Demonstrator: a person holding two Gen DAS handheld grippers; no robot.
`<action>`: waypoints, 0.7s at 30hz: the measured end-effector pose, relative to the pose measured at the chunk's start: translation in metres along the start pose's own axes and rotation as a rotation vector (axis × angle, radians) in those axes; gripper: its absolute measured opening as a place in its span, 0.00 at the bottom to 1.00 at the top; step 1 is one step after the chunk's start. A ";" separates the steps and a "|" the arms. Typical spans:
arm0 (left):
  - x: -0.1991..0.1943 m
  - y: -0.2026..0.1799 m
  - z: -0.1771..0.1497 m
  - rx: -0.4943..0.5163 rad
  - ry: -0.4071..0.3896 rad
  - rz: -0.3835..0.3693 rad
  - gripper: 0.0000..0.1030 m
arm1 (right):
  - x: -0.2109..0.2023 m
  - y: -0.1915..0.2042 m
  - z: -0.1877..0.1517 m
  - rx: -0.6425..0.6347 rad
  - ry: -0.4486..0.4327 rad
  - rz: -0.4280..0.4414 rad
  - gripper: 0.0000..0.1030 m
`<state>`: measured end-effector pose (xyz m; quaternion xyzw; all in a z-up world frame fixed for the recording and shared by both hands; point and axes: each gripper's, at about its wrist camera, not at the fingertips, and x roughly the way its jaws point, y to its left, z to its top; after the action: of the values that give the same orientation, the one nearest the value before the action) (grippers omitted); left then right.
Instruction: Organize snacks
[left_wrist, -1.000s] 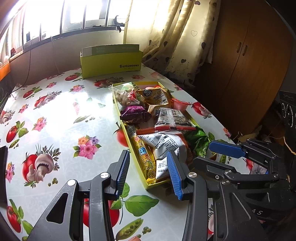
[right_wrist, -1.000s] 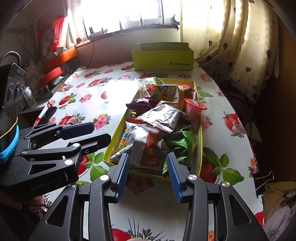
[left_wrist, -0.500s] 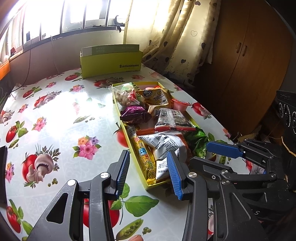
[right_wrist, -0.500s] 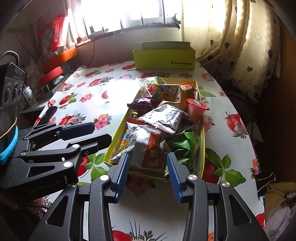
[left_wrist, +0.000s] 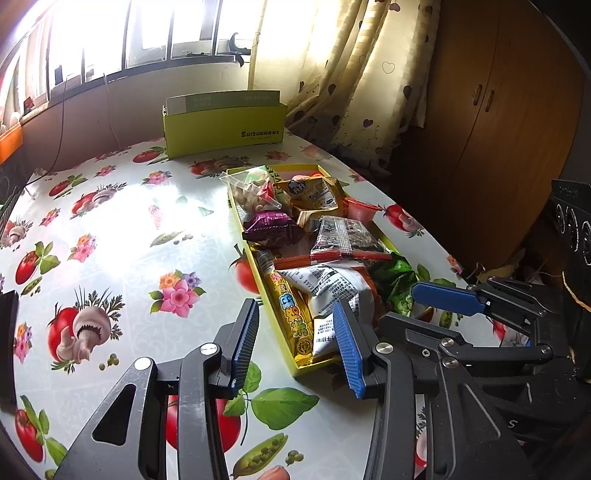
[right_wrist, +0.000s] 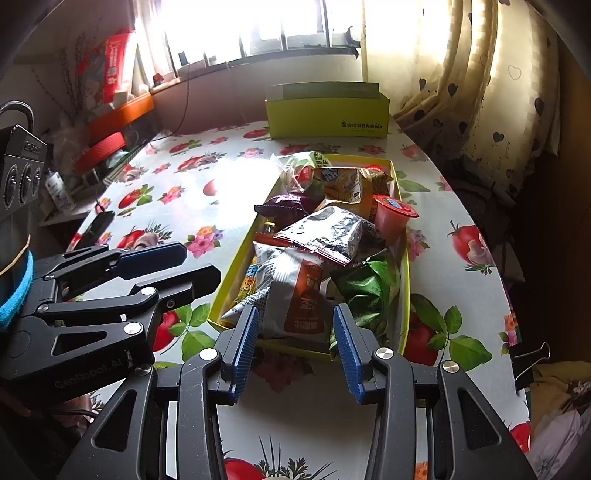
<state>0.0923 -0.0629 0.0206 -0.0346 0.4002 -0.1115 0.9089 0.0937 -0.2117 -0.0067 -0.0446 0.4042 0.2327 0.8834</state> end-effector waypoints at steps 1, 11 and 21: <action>0.000 0.000 0.000 0.000 0.000 0.000 0.42 | -0.001 -0.001 0.001 0.000 0.001 0.001 0.39; -0.001 0.000 0.000 0.002 -0.001 0.004 0.42 | 0.000 -0.001 0.000 0.000 0.001 0.002 0.39; -0.001 0.000 -0.001 0.003 0.000 0.007 0.42 | 0.000 -0.002 0.001 0.000 0.002 0.002 0.39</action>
<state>0.0913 -0.0627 0.0209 -0.0319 0.4000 -0.1090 0.9094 0.0952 -0.2136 -0.0061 -0.0445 0.4051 0.2336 0.8828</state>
